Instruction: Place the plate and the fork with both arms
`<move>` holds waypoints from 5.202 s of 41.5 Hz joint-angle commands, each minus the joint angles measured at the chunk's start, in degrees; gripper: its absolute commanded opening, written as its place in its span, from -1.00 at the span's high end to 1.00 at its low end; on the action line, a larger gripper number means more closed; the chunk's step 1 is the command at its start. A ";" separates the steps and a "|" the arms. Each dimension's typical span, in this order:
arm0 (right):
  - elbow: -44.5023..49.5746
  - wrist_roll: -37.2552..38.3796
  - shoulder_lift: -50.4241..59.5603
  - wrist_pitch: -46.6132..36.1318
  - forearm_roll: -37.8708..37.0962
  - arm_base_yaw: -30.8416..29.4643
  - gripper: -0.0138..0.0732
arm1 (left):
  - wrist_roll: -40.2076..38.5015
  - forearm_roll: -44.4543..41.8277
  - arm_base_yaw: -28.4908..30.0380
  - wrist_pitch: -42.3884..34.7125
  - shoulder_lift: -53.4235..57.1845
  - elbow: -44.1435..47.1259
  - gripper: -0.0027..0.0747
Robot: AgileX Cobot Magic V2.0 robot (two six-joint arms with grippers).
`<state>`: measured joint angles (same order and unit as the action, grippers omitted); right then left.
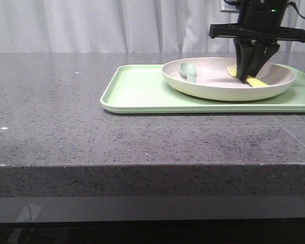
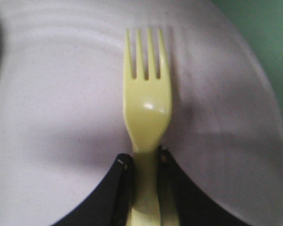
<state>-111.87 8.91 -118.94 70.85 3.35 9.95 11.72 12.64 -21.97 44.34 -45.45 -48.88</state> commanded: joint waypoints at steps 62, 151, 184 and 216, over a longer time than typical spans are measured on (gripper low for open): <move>8.42 -6.64 8.23 3.77 1.20 -12.37 0.50 | -0.01 1.32 0.08 -3.59 0.44 -1.40 0.11; 40.87 -12.29 59.10 -9.85 1.17 1.78 -0.15 | -0.01 1.32 0.08 -3.59 0.44 -1.40 0.11; 62.94 -10.57 93.80 -14.28 0.56 1.73 -0.15 | -0.01 1.32 0.08 -3.59 0.44 -1.40 0.11; 62.94 -10.57 93.80 -15.01 1.25 1.73 0.84 | -4.95 -0.46 0.08 -7.15 -1.67 -1.40 0.98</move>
<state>-47.75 -1.78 -24.76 60.22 4.49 11.69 10.32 12.35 -21.97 42.99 -47.48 -48.88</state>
